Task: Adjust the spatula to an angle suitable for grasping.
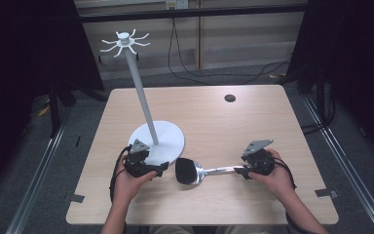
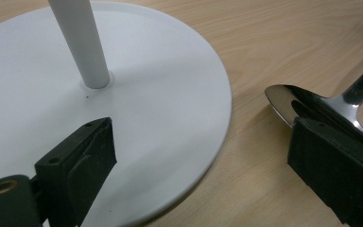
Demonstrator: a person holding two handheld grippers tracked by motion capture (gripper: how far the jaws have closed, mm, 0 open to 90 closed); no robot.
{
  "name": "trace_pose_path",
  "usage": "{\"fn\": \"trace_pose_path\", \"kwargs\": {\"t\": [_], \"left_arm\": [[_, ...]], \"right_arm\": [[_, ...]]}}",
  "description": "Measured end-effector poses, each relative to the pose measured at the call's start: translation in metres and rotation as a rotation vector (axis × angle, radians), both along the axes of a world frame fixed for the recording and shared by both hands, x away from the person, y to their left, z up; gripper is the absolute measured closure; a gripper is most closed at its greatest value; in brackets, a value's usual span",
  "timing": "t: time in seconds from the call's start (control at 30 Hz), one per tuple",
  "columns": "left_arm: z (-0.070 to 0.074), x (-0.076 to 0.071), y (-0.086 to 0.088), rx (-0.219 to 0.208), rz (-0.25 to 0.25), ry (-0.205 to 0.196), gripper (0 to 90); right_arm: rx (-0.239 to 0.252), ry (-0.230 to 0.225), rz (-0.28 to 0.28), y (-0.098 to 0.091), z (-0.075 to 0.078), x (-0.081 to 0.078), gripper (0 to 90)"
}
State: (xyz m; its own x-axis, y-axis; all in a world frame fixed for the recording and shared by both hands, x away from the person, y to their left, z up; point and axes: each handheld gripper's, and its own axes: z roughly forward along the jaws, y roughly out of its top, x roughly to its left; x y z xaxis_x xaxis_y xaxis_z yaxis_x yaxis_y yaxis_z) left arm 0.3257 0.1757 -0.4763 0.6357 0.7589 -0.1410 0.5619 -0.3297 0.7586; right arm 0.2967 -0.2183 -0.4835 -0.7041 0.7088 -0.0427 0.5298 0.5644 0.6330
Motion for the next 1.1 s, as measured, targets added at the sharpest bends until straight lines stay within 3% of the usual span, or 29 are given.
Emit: {"fn": "trace_pose_path", "kwargs": {"t": [0.1,0.17,0.33,0.5,0.57,0.6,0.7,0.73,0.83,0.97,1.1], "left_arm": [[-0.001,0.0,-0.001,0.0,-0.005,0.001,8.4],[-0.001,0.0,-0.002,0.001,-0.009,0.002,8.4],[-0.001,-0.001,-0.004,0.007,-0.011,0.001,8.4],[0.0,0.0,-0.002,0.011,-0.011,-0.002,8.4],[0.0,0.0,-0.002,0.004,-0.004,-0.003,8.4],[0.0,0.0,-0.002,0.005,-0.005,-0.004,8.4],[0.001,-0.001,-0.002,0.002,-0.007,-0.003,8.5],[0.001,-0.001,-0.002,0.009,-0.009,-0.008,8.5],[0.002,-0.001,-0.002,0.012,-0.016,-0.009,8.4],[0.003,-0.001,-0.001,0.006,-0.009,-0.008,8.4],[0.002,-0.001,0.0,0.004,-0.007,-0.006,8.5]], "right_arm": [[-0.018,-0.023,-0.017,0.002,-0.002,0.004,48.4],[0.0,-0.044,-0.04,0.004,-0.004,0.009,47.8],[-0.005,-0.079,-0.063,0.008,-0.005,0.012,51.5],[0.033,-0.085,-0.107,0.013,-0.006,0.012,53.3],[0.051,-0.093,-0.121,0.017,-0.006,0.012,57.4],[0.059,-0.089,-0.147,0.023,-0.006,0.01,64.3],[0.068,-0.093,-0.164,0.028,-0.007,0.009,68.1],[0.087,-0.094,-0.174,0.033,-0.008,0.009,74.5],[0.115,-0.09,-0.164,0.041,-0.007,0.006,80.4],[0.182,-0.064,-0.084,0.065,-0.005,0.0,90.0],[0.2,-0.042,-0.055,0.078,-0.01,-0.001,90.0]]}}
